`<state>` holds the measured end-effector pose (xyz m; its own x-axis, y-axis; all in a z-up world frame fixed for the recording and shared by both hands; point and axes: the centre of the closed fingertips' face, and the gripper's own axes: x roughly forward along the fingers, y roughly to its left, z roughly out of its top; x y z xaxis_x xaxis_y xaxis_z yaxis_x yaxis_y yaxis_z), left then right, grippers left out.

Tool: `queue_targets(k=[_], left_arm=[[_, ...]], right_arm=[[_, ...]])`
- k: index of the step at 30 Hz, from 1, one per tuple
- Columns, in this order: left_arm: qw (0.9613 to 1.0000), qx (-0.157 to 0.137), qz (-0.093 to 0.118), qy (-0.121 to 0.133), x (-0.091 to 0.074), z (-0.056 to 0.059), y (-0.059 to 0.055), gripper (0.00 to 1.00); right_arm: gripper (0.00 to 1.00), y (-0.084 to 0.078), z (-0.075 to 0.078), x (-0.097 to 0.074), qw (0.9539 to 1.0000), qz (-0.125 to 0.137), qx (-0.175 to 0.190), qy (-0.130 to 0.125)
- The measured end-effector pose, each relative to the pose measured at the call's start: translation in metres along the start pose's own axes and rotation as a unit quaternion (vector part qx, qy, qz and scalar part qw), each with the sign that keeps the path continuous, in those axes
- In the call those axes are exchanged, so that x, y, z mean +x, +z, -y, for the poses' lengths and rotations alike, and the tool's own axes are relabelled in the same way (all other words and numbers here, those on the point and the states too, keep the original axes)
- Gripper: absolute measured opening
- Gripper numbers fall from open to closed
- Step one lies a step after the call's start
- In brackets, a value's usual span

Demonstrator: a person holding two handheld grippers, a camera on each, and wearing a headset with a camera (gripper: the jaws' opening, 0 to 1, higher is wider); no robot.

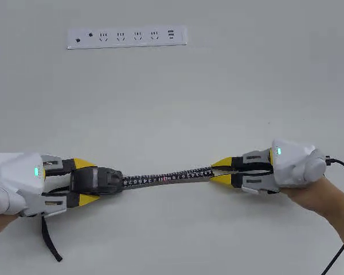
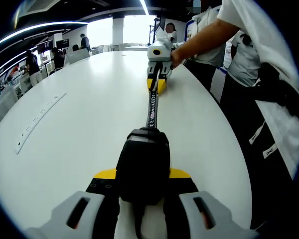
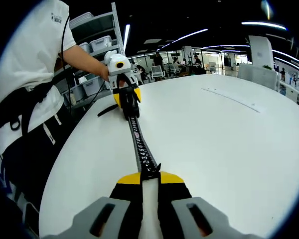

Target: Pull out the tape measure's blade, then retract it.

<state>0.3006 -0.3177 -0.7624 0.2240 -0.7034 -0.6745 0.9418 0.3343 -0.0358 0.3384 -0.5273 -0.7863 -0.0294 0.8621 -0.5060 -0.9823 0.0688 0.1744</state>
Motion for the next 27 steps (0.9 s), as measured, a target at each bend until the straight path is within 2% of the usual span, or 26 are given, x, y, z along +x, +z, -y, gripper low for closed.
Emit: queue_targets(k=[2, 4, 15, 27], left_arm=[[1.0000, 0.001, 0.000, 0.000, 0.000, 0.000, 0.001, 0.30], [1.0000, 0.001, -0.001, 0.000, 0.000, 0.000, 0.001, 0.30], [1.0000, 0.001, -0.001, -0.003, 0.000, 0.000, 0.001, 0.30], [1.0000, 0.001, -0.003, -0.002, 0.000, 0.000, 0.000, 0.30]], right_arm=[[0.07, -0.002, 0.002, 0.001, 0.9999, 0.006, 0.010, 0.000], [0.07, -0.002, 0.001, 0.001, 1.0000, 0.003, -0.002, 0.000], [0.07, 0.000, -0.003, -0.004, 0.9999, 0.000, -0.007, 0.008], [0.08, -0.007, -0.002, -0.029, 1.0000, 0.001, 0.000, -0.002]])
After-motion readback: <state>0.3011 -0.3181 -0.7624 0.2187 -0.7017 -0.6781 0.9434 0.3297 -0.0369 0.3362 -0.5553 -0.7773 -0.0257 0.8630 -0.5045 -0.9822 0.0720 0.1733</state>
